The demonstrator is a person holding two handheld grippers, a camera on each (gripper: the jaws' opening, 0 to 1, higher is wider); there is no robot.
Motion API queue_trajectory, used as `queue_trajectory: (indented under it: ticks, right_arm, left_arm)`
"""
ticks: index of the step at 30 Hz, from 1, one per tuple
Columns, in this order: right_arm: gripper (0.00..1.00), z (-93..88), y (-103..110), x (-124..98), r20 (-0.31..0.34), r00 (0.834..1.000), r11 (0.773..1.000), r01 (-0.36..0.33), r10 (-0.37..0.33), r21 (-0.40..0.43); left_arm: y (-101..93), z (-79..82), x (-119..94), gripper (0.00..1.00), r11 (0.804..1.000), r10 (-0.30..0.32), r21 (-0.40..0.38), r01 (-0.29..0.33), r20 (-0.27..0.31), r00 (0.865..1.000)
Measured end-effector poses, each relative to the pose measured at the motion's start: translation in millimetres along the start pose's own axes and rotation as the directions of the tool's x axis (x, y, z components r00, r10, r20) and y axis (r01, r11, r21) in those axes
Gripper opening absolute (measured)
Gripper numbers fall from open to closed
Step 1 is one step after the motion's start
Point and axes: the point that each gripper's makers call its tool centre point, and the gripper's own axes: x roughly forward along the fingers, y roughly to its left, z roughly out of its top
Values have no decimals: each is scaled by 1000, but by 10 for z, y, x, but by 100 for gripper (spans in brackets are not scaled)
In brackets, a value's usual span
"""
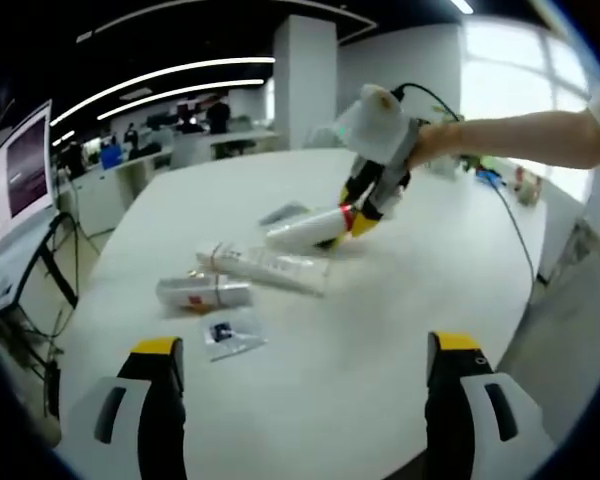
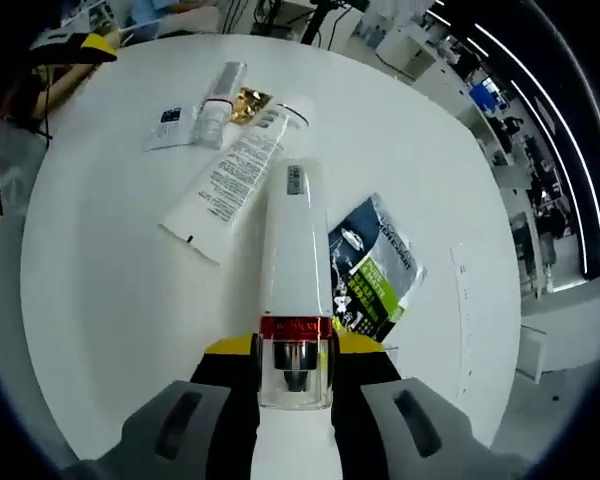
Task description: Arrange the skincare products in the storage area until every visible bottle or jar stands upright without overlapping.
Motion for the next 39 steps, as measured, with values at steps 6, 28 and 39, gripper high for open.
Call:
queue_trajectory:
  ticks: [6,28,39]
  right_arm:
    - [26,3,3,-59,2,999,998,36,-36,-57]
    - [26,29,183,-416,28,991,961,134,-131,-241]
    - [26,24,325,-604,31,981,910,191,-193,-369]
  left_arm:
    - [-3,-1,-1,94,1000,-2,8,2,-2,1000]
    - [-39,12,1,92,1000,-15,11,15,2,1000]
    - [-96,60,11,92,996,-44,72,45,-13,999]
